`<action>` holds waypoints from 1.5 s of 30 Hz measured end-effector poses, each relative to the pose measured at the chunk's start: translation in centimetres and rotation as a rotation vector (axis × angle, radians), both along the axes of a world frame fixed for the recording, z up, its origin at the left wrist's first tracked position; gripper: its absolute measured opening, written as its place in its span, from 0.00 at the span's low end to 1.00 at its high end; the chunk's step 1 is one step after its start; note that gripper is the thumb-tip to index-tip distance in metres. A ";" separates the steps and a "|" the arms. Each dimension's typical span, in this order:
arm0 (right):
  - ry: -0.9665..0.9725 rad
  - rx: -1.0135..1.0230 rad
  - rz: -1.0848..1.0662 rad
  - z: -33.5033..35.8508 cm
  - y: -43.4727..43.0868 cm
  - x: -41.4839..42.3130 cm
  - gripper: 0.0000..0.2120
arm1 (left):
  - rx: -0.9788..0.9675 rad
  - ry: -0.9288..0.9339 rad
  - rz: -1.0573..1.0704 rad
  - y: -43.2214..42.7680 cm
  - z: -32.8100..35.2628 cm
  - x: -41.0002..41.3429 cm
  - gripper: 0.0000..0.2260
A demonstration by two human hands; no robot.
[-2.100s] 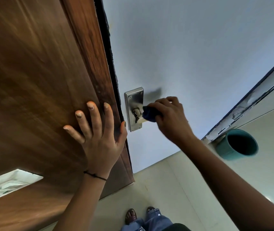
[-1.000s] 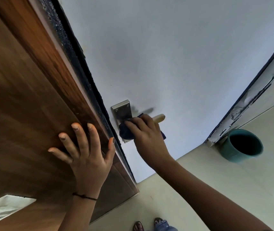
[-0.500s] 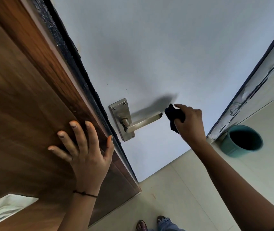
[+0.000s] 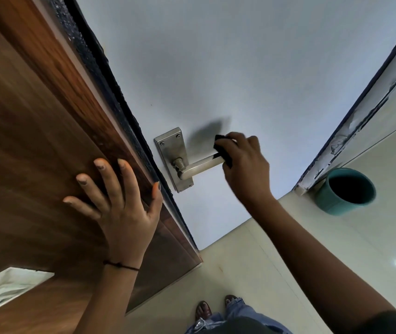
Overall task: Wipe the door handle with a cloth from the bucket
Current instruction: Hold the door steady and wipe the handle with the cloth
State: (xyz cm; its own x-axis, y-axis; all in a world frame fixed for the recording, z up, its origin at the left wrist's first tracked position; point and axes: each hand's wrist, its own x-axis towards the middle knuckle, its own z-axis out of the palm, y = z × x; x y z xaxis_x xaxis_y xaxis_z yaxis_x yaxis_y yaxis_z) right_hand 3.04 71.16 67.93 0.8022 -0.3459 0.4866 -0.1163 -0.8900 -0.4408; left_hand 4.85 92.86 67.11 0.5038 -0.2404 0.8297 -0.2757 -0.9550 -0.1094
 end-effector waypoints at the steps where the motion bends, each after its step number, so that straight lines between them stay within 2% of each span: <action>1: -0.018 -0.039 0.026 -0.3 1.0 -0.1 0.16 | -0.002 0.001 -0.001 0.0 0.0 0.0 0.40; 4: -0.058 -0.090 0.107 -0.8 4.2 -0.2 0.19 | -0.005 0.004 0.000 -0.1 -0.1 0.0 0.40; 8: -0.048 -0.128 0.213 -1.0 5.9 -0.5 0.18 | -0.007 -0.004 -0.002 -0.1 -0.1 -0.1 0.40; 13: -0.026 0.060 -0.022 -1.5 0.1 0.0 0.21 | -0.010 0.002 -0.010 -0.1 -0.1 0.0 0.41; 15: -0.029 0.071 -0.062 -1.6 -0.5 0.3 0.20 | -0.012 0.000 -0.007 -0.1 -0.1 0.0 0.41; 19: -0.083 0.036 -0.036 -1.7 3.2 0.3 0.23 | -0.019 -0.003 -0.013 -0.2 -0.2 0.1 0.41; 24: -0.094 0.004 0.120 -1.6 8.5 -0.4 0.20 | -0.003 -0.009 -0.006 -0.1 -0.1 0.1 0.42; 26: -0.074 0.109 0.168 -1.4 8.4 -0.9 0.21 | -0.001 -0.009 -0.006 0.0 -0.2 0.1 0.41; 30: -0.071 0.504 0.272 -0.7 7.4 -2.3 0.24 | -0.009 -0.015 -0.014 -0.1 -0.2 0.1 0.41; 33: -0.296 0.790 0.028 -1.6 5.2 -2.2 0.22 | -0.005 -0.005 -0.011 -0.1 -0.1 0.1 0.41; 36: -0.356 1.047 -0.234 -2.8 2.8 -1.6 0.20 | 0.010 0.008 -0.016 0.0 -0.2 0.2 0.41; 42: -0.361 1.168 -0.224 -3.8 5.6 -0.8 0.26 | -0.004 0.079 -0.058 -0.2 -0.2 -0.1 0.41; 45: -0.305 1.119 -0.061 -4.4 9.3 -1.6 0.26 | -0.040 0.114 -0.055 -0.2 0.2 -0.2 0.35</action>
